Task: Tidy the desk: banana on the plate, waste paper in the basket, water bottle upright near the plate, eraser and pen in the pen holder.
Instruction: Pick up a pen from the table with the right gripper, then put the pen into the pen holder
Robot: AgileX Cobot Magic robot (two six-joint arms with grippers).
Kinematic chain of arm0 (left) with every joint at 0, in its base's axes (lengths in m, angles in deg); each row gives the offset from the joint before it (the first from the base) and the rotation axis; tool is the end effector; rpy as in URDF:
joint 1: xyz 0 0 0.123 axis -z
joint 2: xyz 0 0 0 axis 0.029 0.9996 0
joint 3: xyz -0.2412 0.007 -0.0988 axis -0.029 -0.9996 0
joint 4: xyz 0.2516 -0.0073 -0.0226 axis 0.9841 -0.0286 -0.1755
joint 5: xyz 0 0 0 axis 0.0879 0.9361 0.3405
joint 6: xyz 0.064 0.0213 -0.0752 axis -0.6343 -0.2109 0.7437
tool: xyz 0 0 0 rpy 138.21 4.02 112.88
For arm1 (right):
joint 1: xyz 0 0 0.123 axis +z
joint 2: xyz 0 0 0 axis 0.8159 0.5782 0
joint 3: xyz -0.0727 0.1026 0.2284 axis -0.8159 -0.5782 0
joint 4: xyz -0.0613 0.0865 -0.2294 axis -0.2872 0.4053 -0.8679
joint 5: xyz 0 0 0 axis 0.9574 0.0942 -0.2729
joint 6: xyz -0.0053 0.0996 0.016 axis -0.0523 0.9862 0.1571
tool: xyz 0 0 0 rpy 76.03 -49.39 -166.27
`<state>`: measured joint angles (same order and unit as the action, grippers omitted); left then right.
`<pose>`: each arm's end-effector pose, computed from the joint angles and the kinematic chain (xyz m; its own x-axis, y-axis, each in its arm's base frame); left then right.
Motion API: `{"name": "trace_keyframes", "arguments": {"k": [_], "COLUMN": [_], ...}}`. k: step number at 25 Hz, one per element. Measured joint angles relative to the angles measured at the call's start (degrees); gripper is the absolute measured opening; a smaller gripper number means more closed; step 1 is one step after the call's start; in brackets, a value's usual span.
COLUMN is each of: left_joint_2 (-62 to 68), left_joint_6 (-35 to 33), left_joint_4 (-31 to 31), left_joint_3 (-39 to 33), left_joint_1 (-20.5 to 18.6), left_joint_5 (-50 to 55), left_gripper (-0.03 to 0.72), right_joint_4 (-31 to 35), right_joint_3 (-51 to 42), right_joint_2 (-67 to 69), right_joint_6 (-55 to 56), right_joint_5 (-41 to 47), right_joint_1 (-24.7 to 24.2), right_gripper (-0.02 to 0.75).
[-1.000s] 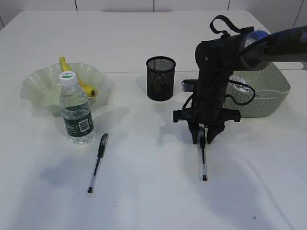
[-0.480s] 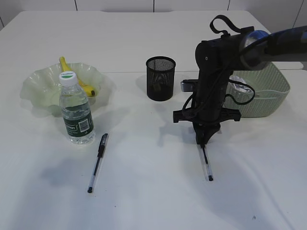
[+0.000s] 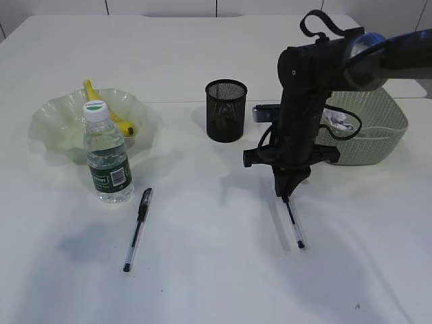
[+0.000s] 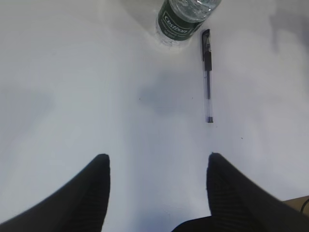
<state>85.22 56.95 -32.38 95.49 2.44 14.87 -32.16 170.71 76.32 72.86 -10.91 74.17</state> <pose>0.1875 -0.0312 0.2957 -0.8403 -0.1176 -0.5292 0.0180 0.9696 -0.2441 0.4065 0.1458 0.1101 -0.9992 -0.0332 -0.0226 -0.0338 0.9991 0.0260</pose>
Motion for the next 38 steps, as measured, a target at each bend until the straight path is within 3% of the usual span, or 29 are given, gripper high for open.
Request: {"name": "trace_keyframes", "arguments": {"k": [11, 18, 38], "left_joint_2": [0.0, 0.0, 0.0], "left_joint_6": [0.0, 0.0, 0.0], "left_joint_4": [0.0, 0.0, 0.0], "left_joint_3": [0.0, 0.0, 0.0], "left_joint_1": [0.0, 0.0, 0.0], "left_joint_5": [0.0, 0.0, 0.0], "left_gripper": [0.443, 0.443, 0.443], "right_joint_4": [-1.2, -1.2, -1.2], "right_joint_3": [2.8, 6.8, 7.8], "right_joint_2": [-8.1, -10.2, -8.5], "right_joint_6": [-3.3, -5.3, -6.6], "right_joint_5": [-1.5, -7.1, -44.8], "right_joint_1": [0.0, 0.0, 0.0], "right_gripper": [0.054, 0.053, 0.053]}}
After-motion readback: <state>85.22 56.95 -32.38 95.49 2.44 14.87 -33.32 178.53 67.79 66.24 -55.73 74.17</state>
